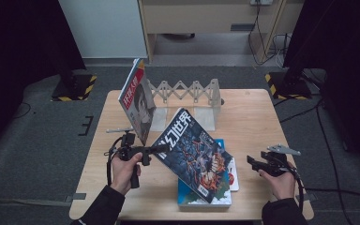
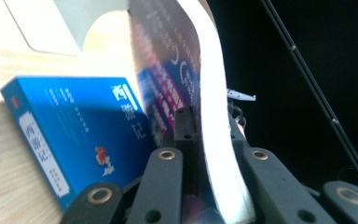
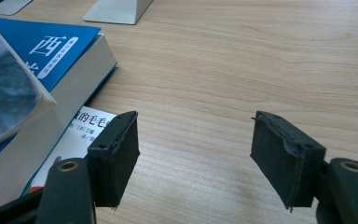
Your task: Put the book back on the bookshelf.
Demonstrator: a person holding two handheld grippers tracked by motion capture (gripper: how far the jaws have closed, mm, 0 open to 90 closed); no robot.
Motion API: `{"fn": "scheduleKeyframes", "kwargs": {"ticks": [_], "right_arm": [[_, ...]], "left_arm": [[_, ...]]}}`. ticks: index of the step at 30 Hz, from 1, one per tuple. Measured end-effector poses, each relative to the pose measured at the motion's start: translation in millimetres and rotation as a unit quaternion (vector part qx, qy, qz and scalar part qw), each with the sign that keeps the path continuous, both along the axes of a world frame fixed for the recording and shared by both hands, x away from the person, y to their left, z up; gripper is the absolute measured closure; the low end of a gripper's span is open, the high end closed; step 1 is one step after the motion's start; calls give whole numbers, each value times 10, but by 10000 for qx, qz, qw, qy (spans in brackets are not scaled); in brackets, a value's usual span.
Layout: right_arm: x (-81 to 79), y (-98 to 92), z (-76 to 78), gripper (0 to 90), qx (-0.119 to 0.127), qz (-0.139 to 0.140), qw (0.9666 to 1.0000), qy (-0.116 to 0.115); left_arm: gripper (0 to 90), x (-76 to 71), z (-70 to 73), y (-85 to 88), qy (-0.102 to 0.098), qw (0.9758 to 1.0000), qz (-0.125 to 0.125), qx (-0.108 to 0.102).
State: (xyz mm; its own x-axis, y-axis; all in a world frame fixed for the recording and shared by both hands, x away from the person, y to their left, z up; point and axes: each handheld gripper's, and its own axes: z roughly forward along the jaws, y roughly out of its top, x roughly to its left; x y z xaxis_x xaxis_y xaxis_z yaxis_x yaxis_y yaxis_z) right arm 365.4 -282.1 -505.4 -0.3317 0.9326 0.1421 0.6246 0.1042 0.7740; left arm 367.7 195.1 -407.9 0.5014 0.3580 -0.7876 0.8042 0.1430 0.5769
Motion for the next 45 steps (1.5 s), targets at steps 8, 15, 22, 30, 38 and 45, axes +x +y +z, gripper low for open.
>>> {"fn": "scheduleKeyframes", "kwargs": {"ticks": [8, 15, 22, 30, 38, 45], "right_arm": [[5, -25, -13, 321, -38, -28, 10000, 8], [6, -40, -21, 322, -76, -41, 10000, 21], [6, -48, -30, 321, -98, -61, 9999, 43], [11, -55, -41, 322, -162, -71, 9998, 30], [13, -57, -46, 324, -191, -61, 9998, 37], [13, -53, -47, 327, -206, -55, 9998, 54]], "left_arm": [[818, 8, 339, 59, -590, 9969, 375, 352], [818, 28, 590, 175, -942, 9919, 663, 542], [819, 34, 779, 374, -1167, 9849, 1028, 755], [819, 74, 954, 560, -1336, 9717, 1507, 1233], [819, 149, 1067, 646, -1468, 9577, 1840, 1653], [820, 244, 1131, 626, -1584, 9451, 2146, 1891]]}}
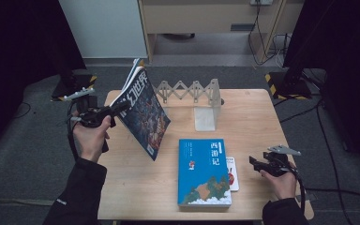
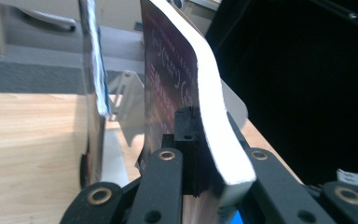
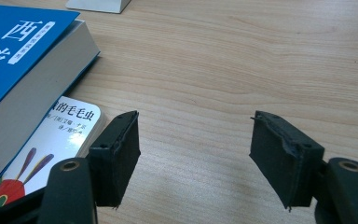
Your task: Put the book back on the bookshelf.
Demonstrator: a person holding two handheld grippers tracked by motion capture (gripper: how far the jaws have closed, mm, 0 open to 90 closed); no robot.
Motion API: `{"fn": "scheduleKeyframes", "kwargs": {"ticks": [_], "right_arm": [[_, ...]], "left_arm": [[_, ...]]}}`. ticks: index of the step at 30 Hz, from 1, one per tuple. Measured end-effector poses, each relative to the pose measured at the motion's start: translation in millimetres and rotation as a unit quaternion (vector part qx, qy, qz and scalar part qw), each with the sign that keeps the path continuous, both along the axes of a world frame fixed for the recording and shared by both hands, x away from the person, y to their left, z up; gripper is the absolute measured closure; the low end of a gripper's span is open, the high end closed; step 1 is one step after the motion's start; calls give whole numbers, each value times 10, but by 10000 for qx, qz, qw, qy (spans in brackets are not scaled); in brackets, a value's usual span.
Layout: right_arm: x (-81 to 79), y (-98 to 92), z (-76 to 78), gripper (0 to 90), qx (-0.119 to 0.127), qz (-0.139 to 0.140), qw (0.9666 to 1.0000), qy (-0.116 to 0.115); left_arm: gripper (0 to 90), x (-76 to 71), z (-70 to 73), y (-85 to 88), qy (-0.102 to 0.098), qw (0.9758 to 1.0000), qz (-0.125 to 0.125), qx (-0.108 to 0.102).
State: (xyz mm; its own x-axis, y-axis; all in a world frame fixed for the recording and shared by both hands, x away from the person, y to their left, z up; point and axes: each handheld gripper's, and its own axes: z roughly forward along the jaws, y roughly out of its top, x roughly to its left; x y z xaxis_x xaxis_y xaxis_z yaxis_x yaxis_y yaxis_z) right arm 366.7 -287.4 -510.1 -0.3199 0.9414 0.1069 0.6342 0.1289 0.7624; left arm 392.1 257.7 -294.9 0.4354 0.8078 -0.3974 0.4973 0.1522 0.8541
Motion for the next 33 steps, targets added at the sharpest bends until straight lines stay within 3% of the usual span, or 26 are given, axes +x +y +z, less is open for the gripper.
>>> {"fn": "scheduleKeyframes", "kwargs": {"ticks": [9, 16, 24, 33], "right_arm": [[12, -4, -10, 330, -46, 18, 10000, -5], [28, -8, -25, 331, -75, 23, 10000, 13], [38, -10, -34, 333, -84, -23, 10000, 21], [43, -14, -41, 335, -97, 11, 9999, 24]], "left_arm": [[820, 218, 25, -153, -143, 9981, 448, 397], [820, 382, 40, -257, -141, 9945, 698, 768], [820, 525, -7, -388, -181, 9906, 965, 956], [820, 687, -76, -543, -239, 9873, 1082, 1139]]}}
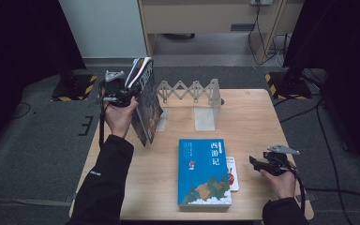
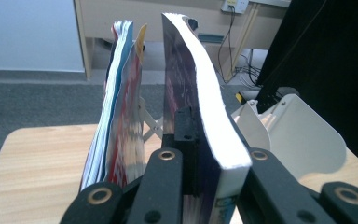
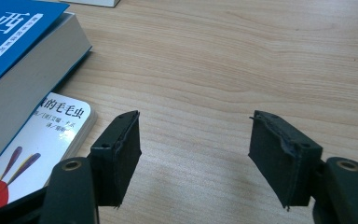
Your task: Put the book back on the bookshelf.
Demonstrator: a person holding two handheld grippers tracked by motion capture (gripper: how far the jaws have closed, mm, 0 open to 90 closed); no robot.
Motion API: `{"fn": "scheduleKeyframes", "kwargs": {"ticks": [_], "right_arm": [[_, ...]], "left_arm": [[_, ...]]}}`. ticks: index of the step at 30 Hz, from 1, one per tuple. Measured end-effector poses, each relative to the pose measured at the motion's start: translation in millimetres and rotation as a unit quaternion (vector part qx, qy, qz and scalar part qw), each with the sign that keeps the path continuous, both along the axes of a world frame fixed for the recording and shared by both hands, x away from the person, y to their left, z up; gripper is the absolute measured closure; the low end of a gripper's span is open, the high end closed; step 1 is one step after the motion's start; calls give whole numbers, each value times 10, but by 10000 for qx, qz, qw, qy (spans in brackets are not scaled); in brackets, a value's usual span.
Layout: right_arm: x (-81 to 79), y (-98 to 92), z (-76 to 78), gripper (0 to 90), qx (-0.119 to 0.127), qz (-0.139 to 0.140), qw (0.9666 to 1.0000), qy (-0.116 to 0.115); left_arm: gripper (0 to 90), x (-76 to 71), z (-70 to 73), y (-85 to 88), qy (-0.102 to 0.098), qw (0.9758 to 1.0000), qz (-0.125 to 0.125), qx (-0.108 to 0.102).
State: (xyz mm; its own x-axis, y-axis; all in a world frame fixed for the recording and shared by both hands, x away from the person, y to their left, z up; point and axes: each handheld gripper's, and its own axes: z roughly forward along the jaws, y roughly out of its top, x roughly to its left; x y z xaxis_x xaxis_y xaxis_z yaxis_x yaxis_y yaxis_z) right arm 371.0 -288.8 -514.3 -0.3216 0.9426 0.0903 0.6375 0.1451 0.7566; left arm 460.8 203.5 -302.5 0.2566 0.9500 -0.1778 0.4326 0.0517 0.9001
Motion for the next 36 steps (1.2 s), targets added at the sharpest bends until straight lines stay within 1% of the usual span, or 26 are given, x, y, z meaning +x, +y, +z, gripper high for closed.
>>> {"fn": "scheduleKeyframes", "kwargs": {"ticks": [5, 7, 9, 12, 16, 19, 20, 22, 27, 29, 34, 36], "right_arm": [[0, 2, 1, 342, 53, -28, 10000, -8], [0, 2, 3, 343, 56, -24, 10000, -15], [1, 1, 3, 342, 60, -24, 10000, -4], [2, -2, 3, 343, 54, -7, 10000, 6], [1, 1, 3, 344, 65, -10, 10000, -19], [5, 3, -1, 345, 62, 21, 10000, -17], [6, 3, -2, 346, 59, 23, 10000, -14], [5, 2, -1, 346, 59, 18, 10000, -12], [3, 0, -1, 346, 41, 46, 10000, -28], [3, 1, 0, 346, 41, 49, 10000, -30], [7, 1, -2, 345, 36, 60, 10000, -9], [4, 2, -1, 345, 45, 71, 10000, -22]], "left_arm": [[820, 111, -28, -46, 26, 10000, 29, 70], [820, 150, -44, -62, 47, 9999, 64, 62], [820, 175, -63, -87, -4, 9999, 90, 73], [820, 227, -82, -104, 26, 9999, 126, 114], [820, 280, -111, -73, 23, 9997, 238, 49], [820, 278, -130, -93, -39, 9994, 296, 151], [820, 272, -133, -106, -57, 9992, 304, 242], [819, 269, -145, -126, -77, 9990, 311, 321], [819, 275, -228, -112, 2, 9991, 308, 283], [818, 263, -262, -98, -29, 9993, 277, 234], [816, 238, -266, -111, -14, 9993, 182, 325], [814, 217, -277, -100, 15, 9993, 191, 306]]}}
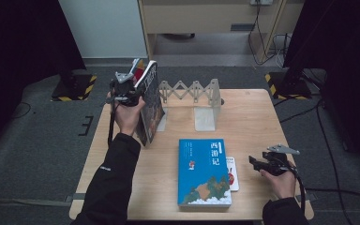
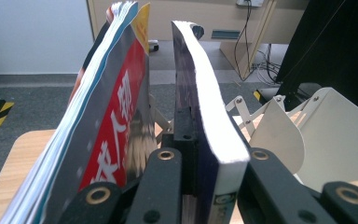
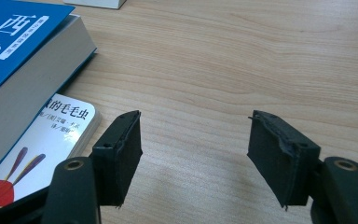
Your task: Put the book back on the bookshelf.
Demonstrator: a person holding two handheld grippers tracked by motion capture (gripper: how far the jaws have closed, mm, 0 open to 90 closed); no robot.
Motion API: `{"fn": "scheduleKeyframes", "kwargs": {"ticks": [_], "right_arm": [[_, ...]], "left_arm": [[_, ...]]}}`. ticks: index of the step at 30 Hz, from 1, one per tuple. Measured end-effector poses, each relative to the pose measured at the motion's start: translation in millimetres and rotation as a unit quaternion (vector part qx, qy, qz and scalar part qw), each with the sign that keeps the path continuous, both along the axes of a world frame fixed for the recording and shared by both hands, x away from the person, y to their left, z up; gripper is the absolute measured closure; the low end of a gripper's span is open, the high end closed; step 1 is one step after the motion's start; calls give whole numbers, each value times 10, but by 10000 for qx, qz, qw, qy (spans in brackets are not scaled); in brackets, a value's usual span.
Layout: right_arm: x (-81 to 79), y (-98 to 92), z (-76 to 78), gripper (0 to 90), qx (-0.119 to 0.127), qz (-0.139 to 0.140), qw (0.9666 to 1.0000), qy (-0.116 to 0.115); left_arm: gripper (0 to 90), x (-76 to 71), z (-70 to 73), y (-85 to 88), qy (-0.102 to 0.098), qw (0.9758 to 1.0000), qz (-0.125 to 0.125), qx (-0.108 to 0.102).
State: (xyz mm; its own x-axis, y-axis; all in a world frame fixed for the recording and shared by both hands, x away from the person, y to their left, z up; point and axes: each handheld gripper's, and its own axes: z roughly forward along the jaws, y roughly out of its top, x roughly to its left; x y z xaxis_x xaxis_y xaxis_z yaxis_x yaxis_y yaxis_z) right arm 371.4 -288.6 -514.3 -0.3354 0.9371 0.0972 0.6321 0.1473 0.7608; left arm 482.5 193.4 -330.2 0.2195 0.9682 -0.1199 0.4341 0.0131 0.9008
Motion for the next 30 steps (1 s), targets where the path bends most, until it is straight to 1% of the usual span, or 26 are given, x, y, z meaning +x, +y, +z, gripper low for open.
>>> {"fn": "scheduleKeyframes", "kwargs": {"ticks": [1, 5, 8, 12, 13, 14, 17, 19, 24, 26, 28, 30], "right_arm": [[0, 1, -1, 344, 0, -3, 10000, 15], [-1, 8, -5, 344, 1, 18, 10000, 37], [-2, 8, -3, 343, 13, -1, 10000, 38], [-1, 7, -5, 342, -8, 14, 10000, 45], [-1, 9, -7, 341, -16, 20, 10000, 46], [1, 8, -9, 341, -30, 34, 10000, 44], [-1, 14, -9, 341, -23, 29, 10000, 53], [-2, 14, -8, 340, -17, 29, 10000, 50], [-1, 10, -7, 340, -10, 38, 10000, 51], [0, 10, -7, 340, -12, 43, 10000, 59], [-1, 11, -6, 340, -6, 47, 10000, 58], [-1, 12, -4, 340, -4, 45, 10000, 61]], "left_arm": [[812, -12, -2, 11, 43, 10000, -6, -11], [807, -79, -8, 45, 197, 9996, -113, 172], [805, -132, -12, 65, 369, 9984, -201, 372], [801, -190, -23, 99, 553, 9968, -241, 526], [800, -196, -23, 106, 564, 9967, -238, 542], [796, -196, -23, 113, 568, 9967, -237, 536], [760, -171, -27, 109, 611, 9969, -282, 408], [734, -144, -34, 80, 611, 9968, -270, 431], [724, -76, -28, 35, 707, 9966, -40, 416], [730, -49, -24, 26, 721, 9966, 50, 386], [777, -29, -17, 19, 749, 9965, 119, 357], [811, -12, -7, 13, 716, 9966, 168, 375]]}}
